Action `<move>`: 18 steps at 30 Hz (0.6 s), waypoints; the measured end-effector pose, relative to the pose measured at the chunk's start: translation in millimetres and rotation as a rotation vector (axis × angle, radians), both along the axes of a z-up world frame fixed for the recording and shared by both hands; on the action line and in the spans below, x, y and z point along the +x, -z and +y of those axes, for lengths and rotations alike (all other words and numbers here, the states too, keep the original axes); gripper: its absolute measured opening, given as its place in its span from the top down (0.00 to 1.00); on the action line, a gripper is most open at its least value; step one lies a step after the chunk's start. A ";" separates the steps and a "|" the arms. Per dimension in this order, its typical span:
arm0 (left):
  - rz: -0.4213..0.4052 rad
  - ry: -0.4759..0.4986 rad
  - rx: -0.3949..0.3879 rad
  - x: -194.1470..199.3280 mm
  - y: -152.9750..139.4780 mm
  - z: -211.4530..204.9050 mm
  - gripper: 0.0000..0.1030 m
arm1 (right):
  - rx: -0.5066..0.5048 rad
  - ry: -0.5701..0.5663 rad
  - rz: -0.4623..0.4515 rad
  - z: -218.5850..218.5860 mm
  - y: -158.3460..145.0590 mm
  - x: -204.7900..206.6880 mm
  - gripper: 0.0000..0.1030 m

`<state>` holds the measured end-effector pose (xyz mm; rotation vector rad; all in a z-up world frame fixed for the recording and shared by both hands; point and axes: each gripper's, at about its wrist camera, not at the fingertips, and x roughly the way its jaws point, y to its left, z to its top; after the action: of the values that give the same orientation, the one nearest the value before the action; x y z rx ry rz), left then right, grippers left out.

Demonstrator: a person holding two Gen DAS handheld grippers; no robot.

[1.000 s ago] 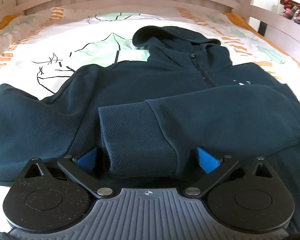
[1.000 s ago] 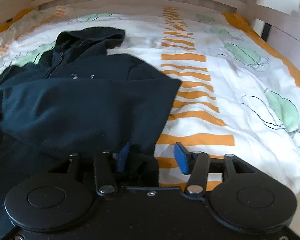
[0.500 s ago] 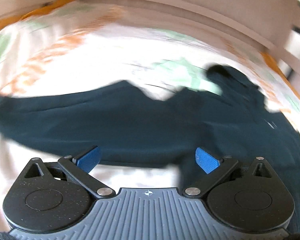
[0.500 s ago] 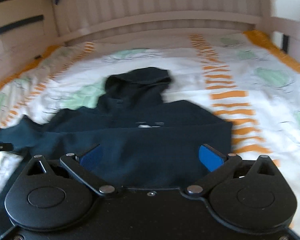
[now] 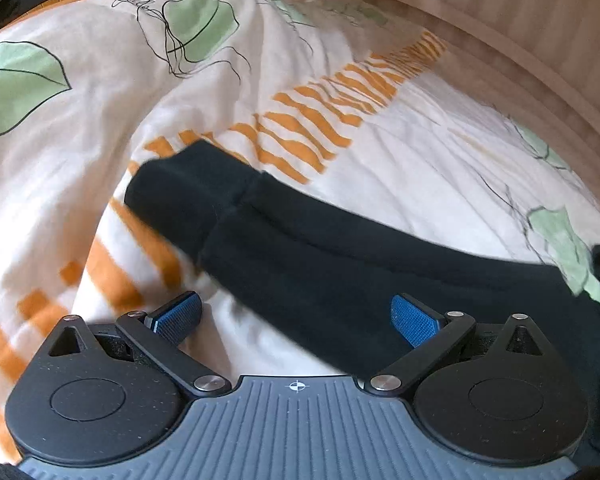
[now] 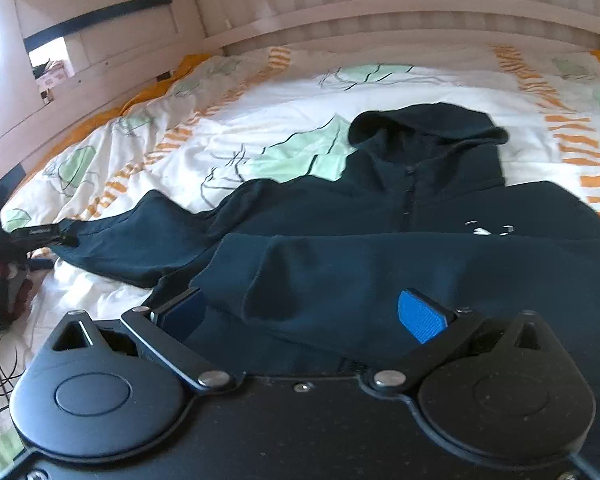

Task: Fold large clothes
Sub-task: 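Grasp the other sleeve cuff with the left tool and lift it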

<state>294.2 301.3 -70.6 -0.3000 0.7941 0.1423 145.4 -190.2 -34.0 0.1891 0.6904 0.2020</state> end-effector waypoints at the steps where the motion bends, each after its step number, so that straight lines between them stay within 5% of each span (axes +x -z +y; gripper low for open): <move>1: -0.008 0.000 0.013 4.4 1.7 0.9 0.00 | -0.002 -0.004 0.006 3.0 1.9 2.1 0.00; 8: -0.063 -0.030 0.063 20.2 9.0 4.5 0.02 | -0.003 -0.008 0.045 7.7 11.3 7.9 0.00; 9: -0.072 -0.044 0.054 18.9 7.9 5.6 0.09 | -0.004 -0.007 0.048 7.6 12.1 7.9 0.00; 11: -0.080 -0.084 0.072 17.5 3.4 9.0 0.48 | -0.008 -0.005 0.055 6.3 14.2 8.4 0.00; 12: -0.083 -0.104 0.079 17.9 1.9 11.2 0.79 | -0.009 -0.003 0.059 5.3 14.8 8.3 0.00; 15: -0.114 -0.109 -0.032 10.7 -7.2 22.2 0.84 | -0.008 0.004 0.062 2.6 15.1 7.4 0.00; 18: -0.160 -0.084 0.008 1.8 -32.9 12.2 0.84 | -0.007 0.012 0.051 0.4 12.3 6.7 0.00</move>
<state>295.9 313.5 -37.7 -0.3326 0.6230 0.1979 152.1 -189.8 -46.3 0.1917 0.7400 0.1841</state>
